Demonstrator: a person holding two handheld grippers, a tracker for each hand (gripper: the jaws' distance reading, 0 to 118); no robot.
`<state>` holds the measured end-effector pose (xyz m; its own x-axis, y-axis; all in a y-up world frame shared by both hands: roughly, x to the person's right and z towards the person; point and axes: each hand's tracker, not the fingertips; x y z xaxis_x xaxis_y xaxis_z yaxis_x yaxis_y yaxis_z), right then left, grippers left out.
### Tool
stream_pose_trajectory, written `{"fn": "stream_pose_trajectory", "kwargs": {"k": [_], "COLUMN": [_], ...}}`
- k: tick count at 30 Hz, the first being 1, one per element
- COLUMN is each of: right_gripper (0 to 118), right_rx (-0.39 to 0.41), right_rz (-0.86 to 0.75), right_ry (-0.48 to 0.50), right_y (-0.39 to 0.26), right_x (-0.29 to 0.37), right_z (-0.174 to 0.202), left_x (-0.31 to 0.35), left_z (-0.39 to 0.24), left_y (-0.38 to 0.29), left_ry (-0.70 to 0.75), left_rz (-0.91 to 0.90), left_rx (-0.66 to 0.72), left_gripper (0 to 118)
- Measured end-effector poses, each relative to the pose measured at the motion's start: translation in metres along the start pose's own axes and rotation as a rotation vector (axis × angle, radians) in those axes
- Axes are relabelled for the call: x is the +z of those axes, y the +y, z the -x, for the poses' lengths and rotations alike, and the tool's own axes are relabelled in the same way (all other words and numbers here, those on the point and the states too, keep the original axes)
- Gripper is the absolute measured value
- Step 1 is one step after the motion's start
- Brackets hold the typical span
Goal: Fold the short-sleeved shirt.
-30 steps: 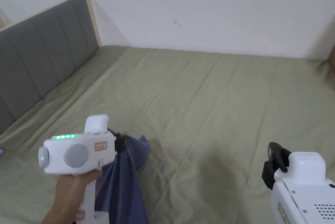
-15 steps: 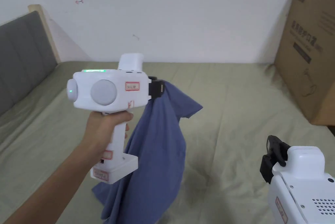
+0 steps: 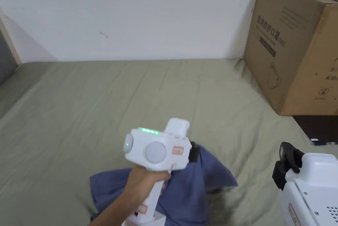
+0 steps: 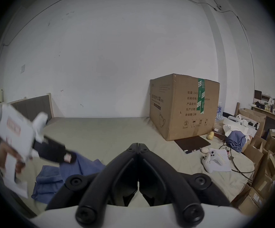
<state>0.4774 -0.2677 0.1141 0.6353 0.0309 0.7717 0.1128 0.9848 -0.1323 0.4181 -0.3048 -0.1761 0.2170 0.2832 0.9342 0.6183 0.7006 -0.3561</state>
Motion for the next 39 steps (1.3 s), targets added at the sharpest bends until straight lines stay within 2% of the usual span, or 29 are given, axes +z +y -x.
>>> {"fn": "stream_pose_trajectory", "kwargs": {"k": [4,8,11,14,15,16,17,18,19,22,27,34,35,37,39], "right_gripper": [0,0,0,0,0,0,0,0,0,0,0,0,0,0,0], "right_rx": [-0.009,-0.013,-0.012,0.000,0.004,0.007,0.009,0.009,0.008,0.000,-0.005,-0.013,-0.012,-0.013,-0.014], "right_rz": [0.020,0.035,0.043,0.045,0.043,0.040,0.036,0.032,0.028,0.010,-0.024,-0.074,-0.078,-0.084,-0.087], "right_ry": [0.002,0.016,0.028,0.036,0.039,0.041,0.042,0.043,0.043,0.043,0.050,0.055,0.056,0.059,0.064], "right_y": [-0.006,-0.012,-0.013,-0.012,-0.011,-0.010,-0.008,-0.006,-0.004,0.003,0.018,0.031,0.032,0.033,0.033], "right_x": [-0.003,-0.006,-0.006,-0.004,-0.004,-0.003,-0.002,-0.001,-0.001,0.001,0.006,0.012,0.012,0.012,0.011], "right_z": [0.002,0.007,0.012,0.015,0.015,0.016,0.016,0.017,0.017,0.018,0.023,0.029,0.030,0.031,0.031], "left_x": [-0.040,-0.073,-0.084,-0.068,-0.060,-0.052,-0.040,-0.027,-0.014,0.030,0.100,0.166,0.172,0.180,0.185], "left_z": [0.007,0.014,0.018,0.020,0.021,0.021,0.016,0.015,0.015,0.010,0.012,0.031,0.034,0.040,0.046], "left_y": [-0.044,-0.085,-0.103,-0.099,-0.094,-0.091,-0.085,-0.080,-0.075,-0.055,-0.035,-0.041,-0.045,-0.053,-0.061], "left_ry": [0.007,0.075,0.111,0.094,0.081,0.056,0.043,0.044,0.052,0.110,0.324,0.570,0.596,0.621,0.615], "left_rz": [0.165,0.336,0.351,0.262,0.247,0.215,0.172,0.125,0.067,-0.088,-0.320,-0.561,-0.584,-0.631,-0.631], "left_rx": [0.007,0.011,0.028,0.102,0.116,0.122,0.134,0.140,0.131,0.065,-0.065,-0.133,-0.130,-0.119,-0.103], "left_gripper": [2,2,2,6,17,40,80,102,110,110,110,106,96,69,20]}}
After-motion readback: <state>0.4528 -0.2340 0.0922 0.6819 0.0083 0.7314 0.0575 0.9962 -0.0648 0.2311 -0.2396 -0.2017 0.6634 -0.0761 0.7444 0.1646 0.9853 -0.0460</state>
